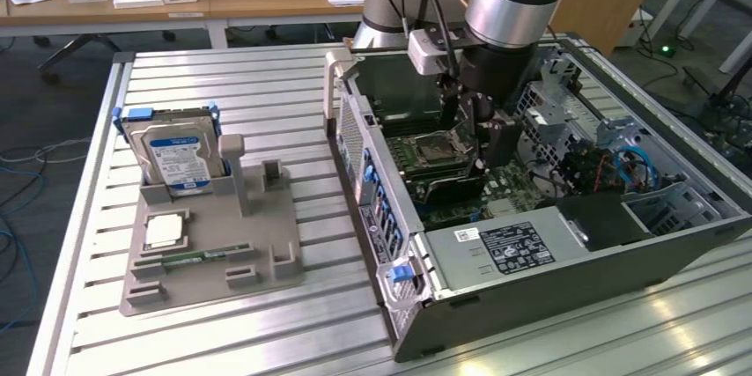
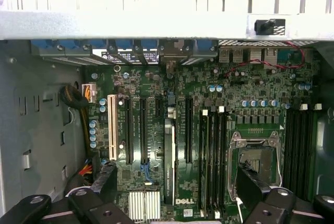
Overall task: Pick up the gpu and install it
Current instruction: 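Press down on the gpu until it lock into place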
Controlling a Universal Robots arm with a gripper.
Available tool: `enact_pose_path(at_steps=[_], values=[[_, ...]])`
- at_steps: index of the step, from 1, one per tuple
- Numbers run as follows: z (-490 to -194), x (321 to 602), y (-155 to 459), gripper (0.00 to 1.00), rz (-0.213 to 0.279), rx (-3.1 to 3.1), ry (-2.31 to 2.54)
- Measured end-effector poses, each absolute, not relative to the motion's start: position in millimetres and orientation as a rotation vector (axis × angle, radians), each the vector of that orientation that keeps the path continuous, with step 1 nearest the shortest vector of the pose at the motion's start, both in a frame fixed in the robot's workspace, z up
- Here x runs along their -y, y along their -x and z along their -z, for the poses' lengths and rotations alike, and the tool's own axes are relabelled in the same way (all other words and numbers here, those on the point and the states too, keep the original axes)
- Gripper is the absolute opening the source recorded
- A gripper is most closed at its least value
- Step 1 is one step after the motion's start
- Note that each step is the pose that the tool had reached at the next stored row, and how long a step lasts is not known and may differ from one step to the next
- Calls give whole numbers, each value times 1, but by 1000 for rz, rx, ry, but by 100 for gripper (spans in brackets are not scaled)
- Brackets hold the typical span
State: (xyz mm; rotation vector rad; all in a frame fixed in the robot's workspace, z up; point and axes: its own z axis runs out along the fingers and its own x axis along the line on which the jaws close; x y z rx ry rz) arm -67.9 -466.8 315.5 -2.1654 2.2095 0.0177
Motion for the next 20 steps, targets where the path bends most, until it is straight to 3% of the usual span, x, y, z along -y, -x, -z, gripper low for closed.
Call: enact_pose_path(at_steps=[8,9,12,15,16,20], values=[[-315,467,68,97,-18,-2210,2166],[-315,467,68,91,-18,-2210,2166],[-315,467,68,85,-18,-2210,2166],[-315,467,68,67,-18,-2210,2166],[-315,467,68,67,-18,-2210,2166],[-315,467,68,50,-18,-2210,2166]])
